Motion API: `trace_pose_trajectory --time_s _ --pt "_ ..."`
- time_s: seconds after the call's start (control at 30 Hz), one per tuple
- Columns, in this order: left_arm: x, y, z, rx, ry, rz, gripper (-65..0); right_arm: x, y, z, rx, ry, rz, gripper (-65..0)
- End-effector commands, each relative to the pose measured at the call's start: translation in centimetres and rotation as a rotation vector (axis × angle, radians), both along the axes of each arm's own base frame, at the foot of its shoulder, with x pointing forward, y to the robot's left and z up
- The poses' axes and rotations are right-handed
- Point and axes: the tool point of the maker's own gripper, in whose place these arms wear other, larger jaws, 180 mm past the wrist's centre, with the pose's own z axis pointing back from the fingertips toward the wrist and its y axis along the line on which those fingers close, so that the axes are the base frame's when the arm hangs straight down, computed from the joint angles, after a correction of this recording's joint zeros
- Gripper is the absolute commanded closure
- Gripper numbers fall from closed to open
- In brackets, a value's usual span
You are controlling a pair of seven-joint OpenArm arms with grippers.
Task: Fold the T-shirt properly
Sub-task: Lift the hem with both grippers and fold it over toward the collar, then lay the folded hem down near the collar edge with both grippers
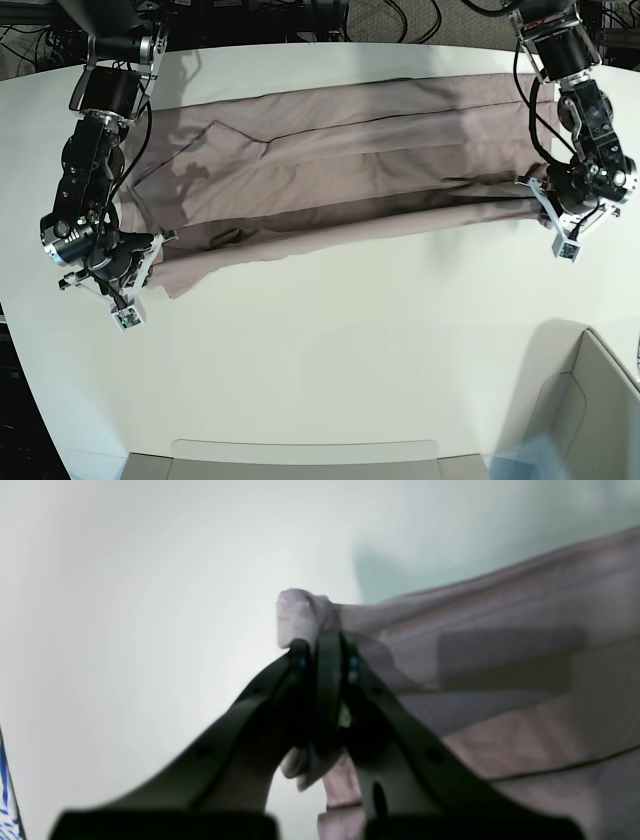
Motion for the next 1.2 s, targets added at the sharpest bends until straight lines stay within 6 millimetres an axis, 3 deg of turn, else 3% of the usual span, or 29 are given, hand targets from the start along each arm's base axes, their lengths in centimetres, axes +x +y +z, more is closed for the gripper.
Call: trace_pose_trajectory --time_s 0.0,0.2,0.4,0.57,0.63,0.73,0.87,1.07,1.17 --pt "0.2 0.9 1.3 0.041 -0.026 0.001 0.0 0.4 -0.5 1.6 -0.022 -0.048 0.002 0.0" --pt "-2.4 0.8 -0.2 0.055 0.029 -0.009 0.0 -2.1 -0.3 0.6 -0.045 -0.027 0.013 0.0" --pt "-4.1 0.8 -1.3 0.056 0.072 -0.010 0.0 -4.3 -0.9 1.1 -0.110 0.018 -0.007 0.0" --pt "-4.7 -0.3 -0.5 0.075 0.047 -0.036 0.0 -5.8 -0.8 1.5 -0.138 0.015 -0.004 0.0" --pt "-4.7 -0.7 0.2 0.089 0.036 -0.044 0.0 -6.3 -0.8 1.2 -0.141 0.027 -0.003 0.0" --pt "-5.8 -0.5 -0.1 0.104 0.089 -0.036 0.0 -7.4 -0.8 0.1 -0.141 0.063 0.000 0.0" --pt "-5.8 -0.5 -0.1 0.104 0.089 -0.036 0.0 -8.8 -0.7 -0.9 -0.166 0.102 0.039 0.0" --pt "-6.8 -0.5 -0.7 0.106 0.117 -0.038 0.0 -11.0 -3.7 -0.9 -0.233 0.130 0.029 0.0" --pt "-8.0 -0.5 -1.4 0.104 0.148 -0.039 0.0 -12.2 -3.9 -1.8 -0.237 0.165 0.033 0.0"
